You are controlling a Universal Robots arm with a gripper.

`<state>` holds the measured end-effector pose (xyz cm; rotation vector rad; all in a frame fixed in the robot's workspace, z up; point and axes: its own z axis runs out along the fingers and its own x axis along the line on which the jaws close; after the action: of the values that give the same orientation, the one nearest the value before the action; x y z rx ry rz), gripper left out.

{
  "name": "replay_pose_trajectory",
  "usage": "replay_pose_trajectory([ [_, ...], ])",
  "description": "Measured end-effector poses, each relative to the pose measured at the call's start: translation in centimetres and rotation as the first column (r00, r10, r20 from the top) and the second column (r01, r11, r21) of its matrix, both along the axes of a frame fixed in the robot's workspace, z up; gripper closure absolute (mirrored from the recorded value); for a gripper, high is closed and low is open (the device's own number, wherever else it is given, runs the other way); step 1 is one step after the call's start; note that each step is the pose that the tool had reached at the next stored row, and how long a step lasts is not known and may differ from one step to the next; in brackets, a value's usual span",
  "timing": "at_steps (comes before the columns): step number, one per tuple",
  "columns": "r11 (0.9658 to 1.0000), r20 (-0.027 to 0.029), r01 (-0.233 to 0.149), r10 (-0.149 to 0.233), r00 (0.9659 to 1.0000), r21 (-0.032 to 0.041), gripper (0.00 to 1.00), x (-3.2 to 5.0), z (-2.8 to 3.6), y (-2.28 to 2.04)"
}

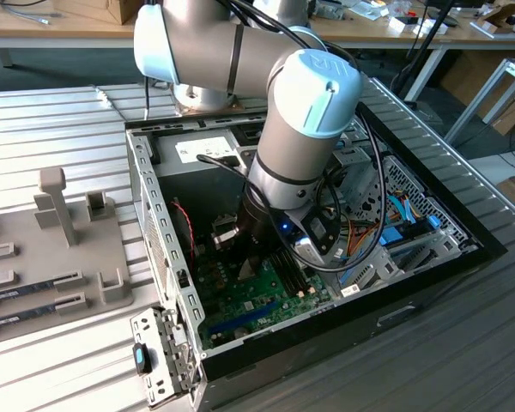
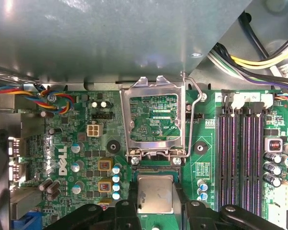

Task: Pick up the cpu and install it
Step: 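Close the cpu cover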

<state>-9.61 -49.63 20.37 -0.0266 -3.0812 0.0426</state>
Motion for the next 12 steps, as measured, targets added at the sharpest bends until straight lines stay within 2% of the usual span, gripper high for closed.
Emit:
replay_pose_trajectory([
  [9,1.0000,0.0002,0.000,0.000,1.0000,0.0002,0.60,0.03,-0.01,0.00],
  [10,1.0000,0.0001,0.000,0.000,1.0000,0.0002,0.54,0.03,-0.01,0.00],
  [12,1.0000,0.0001,0.000,0.000,1.0000,0.0000,0.54,0.03,-0.01,0.00],
])
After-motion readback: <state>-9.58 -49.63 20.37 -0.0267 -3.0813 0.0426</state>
